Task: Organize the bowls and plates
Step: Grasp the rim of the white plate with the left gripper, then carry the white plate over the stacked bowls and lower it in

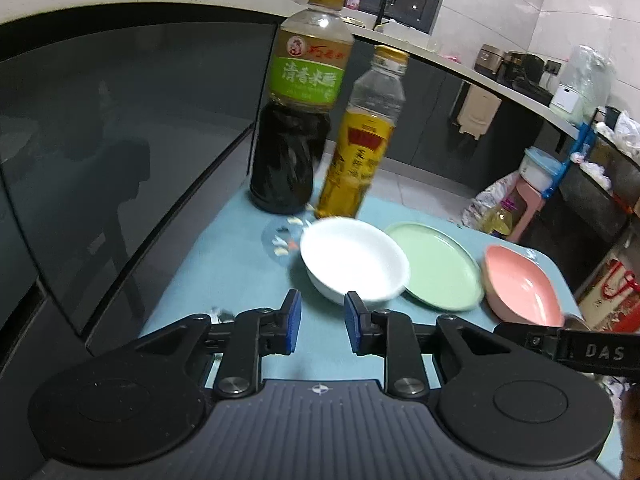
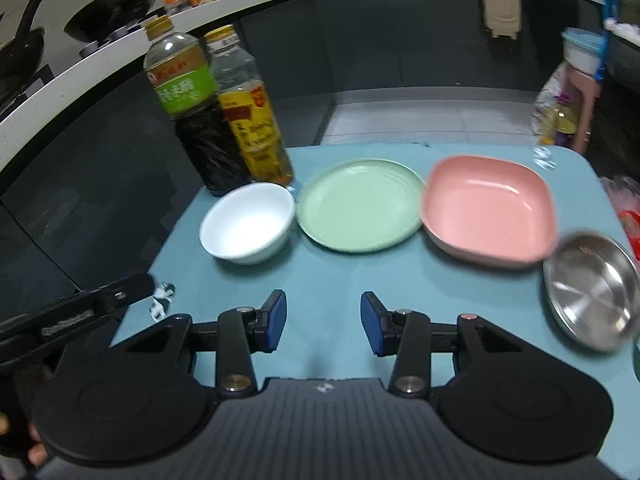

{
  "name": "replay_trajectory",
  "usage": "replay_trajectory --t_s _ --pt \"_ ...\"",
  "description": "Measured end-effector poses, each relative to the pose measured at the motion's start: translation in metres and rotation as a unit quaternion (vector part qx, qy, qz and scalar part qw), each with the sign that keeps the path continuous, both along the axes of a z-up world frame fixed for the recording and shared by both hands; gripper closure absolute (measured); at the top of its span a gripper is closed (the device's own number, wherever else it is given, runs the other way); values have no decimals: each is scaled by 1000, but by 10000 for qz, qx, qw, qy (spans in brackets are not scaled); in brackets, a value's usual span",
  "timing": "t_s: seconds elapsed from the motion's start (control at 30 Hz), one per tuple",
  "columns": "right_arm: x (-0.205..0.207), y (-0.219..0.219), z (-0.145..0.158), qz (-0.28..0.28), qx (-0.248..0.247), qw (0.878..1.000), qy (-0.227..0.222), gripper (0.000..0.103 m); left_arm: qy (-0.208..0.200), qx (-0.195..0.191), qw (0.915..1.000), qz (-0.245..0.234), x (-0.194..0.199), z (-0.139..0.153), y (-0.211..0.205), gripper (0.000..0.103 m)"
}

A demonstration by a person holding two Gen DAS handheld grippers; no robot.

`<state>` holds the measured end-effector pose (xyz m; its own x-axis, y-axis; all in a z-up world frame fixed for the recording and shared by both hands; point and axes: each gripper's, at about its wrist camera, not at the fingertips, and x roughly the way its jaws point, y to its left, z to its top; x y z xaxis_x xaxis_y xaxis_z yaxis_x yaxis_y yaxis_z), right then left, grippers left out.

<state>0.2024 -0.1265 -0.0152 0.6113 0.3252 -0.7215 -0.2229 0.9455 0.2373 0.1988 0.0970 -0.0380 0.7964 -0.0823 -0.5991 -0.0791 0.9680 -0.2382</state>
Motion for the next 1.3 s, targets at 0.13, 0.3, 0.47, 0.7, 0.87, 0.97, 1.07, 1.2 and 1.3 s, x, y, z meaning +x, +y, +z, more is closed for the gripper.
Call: replay_trajectory --t_s 0.13,0.3,0.47,0.7,0.87,0.97,1.07,1.2,1.3 --pt "25 18 2 120 -49 9999 30 74 30 -161 9998 103 22 -6 11 80" --pt "53 32 -7 75 -80 9997 214 74 57 -231 9997 62 42 -12 13 77" --pt "75 42 -23 56 -168 9991 393 74 189 -152 9997 -34 63 -22 9 77" --pt "100 50 -38 25 -118 9987 496 74 427 -60 9991 -54 89 -39 6 77" --pt "112 57 -53 65 -174 9978 633 79 562 -62 9980 -275 98 -51 4 89" --pt "113 62 -57 223 -254 9977 586 103 418 11 9985 -364 93 -49 1 91" --pt "108 61 -51 266 -316 9975 579 103 373 55 9985 -386 82 -41 -3 91" --pt "95 55 -37 241 -280 9981 503 103 194 111 9987 -447 68 -28 -9 91" --pt "82 51 -25 221 -295 9985 396 103 75 134 9987 -477 54 -18 -14 91"
